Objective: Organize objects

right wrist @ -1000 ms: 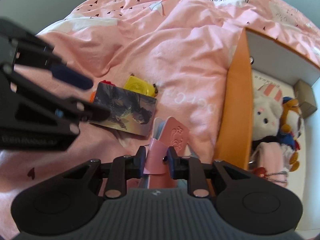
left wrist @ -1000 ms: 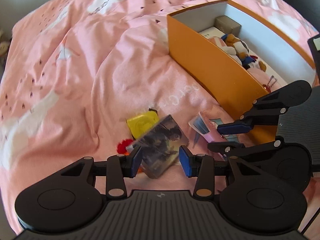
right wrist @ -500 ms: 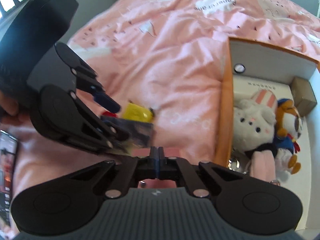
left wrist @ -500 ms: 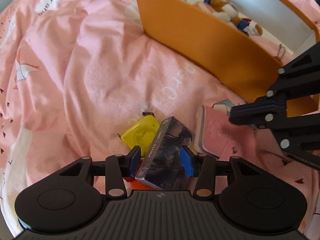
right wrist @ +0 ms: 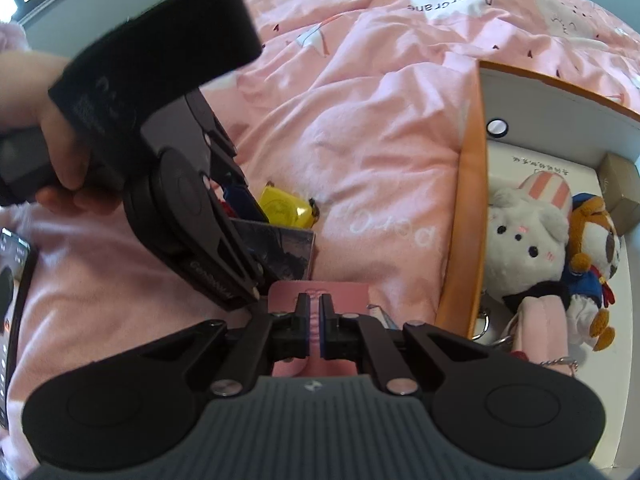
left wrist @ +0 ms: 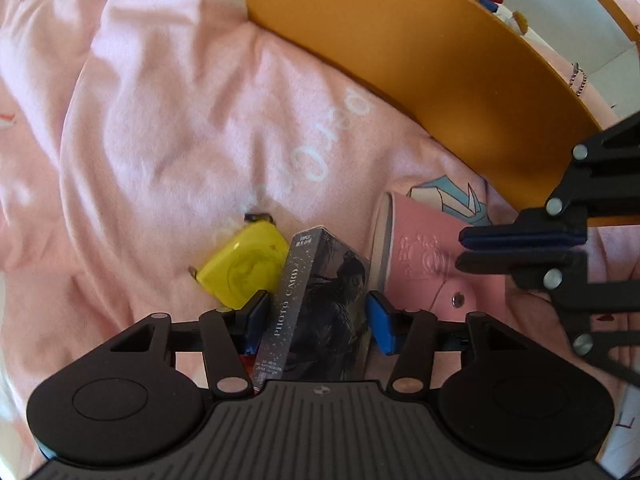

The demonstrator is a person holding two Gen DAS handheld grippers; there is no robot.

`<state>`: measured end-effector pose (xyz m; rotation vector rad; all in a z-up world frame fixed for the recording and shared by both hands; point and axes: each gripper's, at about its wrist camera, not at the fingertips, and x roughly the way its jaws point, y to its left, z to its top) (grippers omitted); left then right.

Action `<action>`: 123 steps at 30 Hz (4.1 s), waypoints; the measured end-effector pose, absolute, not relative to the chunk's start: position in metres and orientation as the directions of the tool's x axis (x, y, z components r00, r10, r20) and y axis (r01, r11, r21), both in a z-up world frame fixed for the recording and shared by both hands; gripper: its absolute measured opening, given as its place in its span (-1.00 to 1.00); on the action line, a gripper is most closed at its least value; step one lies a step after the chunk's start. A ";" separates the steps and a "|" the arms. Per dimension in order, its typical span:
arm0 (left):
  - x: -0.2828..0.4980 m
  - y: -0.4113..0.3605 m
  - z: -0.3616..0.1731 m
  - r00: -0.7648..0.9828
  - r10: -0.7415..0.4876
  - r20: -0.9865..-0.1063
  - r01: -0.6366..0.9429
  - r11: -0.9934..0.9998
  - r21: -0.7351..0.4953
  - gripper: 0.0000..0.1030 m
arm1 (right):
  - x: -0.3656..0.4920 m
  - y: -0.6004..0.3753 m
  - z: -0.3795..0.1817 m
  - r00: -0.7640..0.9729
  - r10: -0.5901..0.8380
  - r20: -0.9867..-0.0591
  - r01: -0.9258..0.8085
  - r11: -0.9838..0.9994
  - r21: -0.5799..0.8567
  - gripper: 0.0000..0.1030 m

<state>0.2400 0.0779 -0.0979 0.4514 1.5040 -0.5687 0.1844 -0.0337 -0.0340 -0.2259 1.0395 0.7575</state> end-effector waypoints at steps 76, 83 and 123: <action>0.097 0.134 -0.056 0.558 -0.156 -0.815 -0.230 0.915 -0.332 -0.51 | 0.168 -0.022 -0.046 0.301 0.366 -0.881 -0.525 0.834 0.167 -0.46; 0.099 0.133 -0.059 0.552 -0.166 -0.817 -0.224 0.914 -0.338 -0.51 | 0.171 -0.015 -0.048 0.351 0.317 -0.881 -0.578 0.814 0.063 -0.52; 0.177 -0.059 -0.019 0.554 -0.416 -0.721 -0.017 0.860 -0.509 -0.51 | 0.242 -0.243 0.039 0.413 0.364 -0.835 -0.368 0.905 0.212 -0.56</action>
